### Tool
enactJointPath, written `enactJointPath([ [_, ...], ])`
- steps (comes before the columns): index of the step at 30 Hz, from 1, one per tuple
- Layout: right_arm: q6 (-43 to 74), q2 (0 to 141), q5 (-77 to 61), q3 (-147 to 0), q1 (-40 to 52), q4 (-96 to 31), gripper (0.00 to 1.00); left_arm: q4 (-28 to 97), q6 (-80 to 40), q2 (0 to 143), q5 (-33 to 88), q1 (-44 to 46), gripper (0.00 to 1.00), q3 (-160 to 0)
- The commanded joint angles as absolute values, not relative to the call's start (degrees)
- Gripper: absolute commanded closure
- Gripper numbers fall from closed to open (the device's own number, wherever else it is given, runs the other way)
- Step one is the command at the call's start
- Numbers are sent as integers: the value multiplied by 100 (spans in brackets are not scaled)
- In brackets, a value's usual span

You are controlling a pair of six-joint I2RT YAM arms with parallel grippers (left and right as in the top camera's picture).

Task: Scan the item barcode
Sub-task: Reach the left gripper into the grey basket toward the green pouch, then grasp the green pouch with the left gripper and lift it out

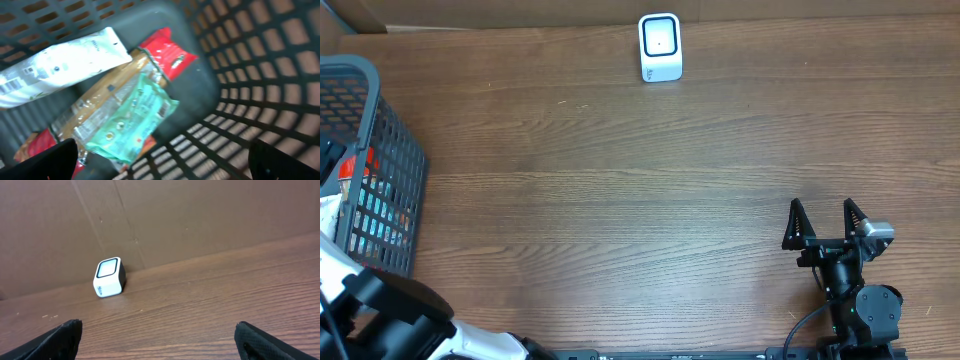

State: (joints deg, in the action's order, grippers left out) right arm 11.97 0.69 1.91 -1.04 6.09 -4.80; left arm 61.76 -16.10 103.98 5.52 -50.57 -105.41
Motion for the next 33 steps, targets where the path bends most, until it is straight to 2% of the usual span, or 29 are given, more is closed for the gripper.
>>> enactJointPath([
  [1, 1194, 16, 231, -47, 637, -462, 0, 6215, -1500, 10663, 469, -5245, 0, -10584],
  [10, 1194, 16, 231, -47, 637, -462, 0, 6257, -1055, 11432, 469, -5277, 2, -10580],
  [13, 1194, 16, 231, -47, 637, -462, 0, 6259, -851, 11681, 467, -5273, 8, -10578],
  [19, 1194, 16, 231, -47, 637, -462, 0, 6198, -497, 12075, 515, -5207, 14, -10440],
  [21, 1194, 16, 231, -47, 637, -462, 0, 6149, -346, 12228, 576, -5131, 23, -10350],
  [24, 1194, 16, 231, -47, 637, -462, 0, 6125, -314, 12254, 572, -5081, 28, -10320],
  [33, 1194, 16, 231, -47, 637, -462, 0, 6053, -252, 12254, 421, -4984, 28, -10092],
])
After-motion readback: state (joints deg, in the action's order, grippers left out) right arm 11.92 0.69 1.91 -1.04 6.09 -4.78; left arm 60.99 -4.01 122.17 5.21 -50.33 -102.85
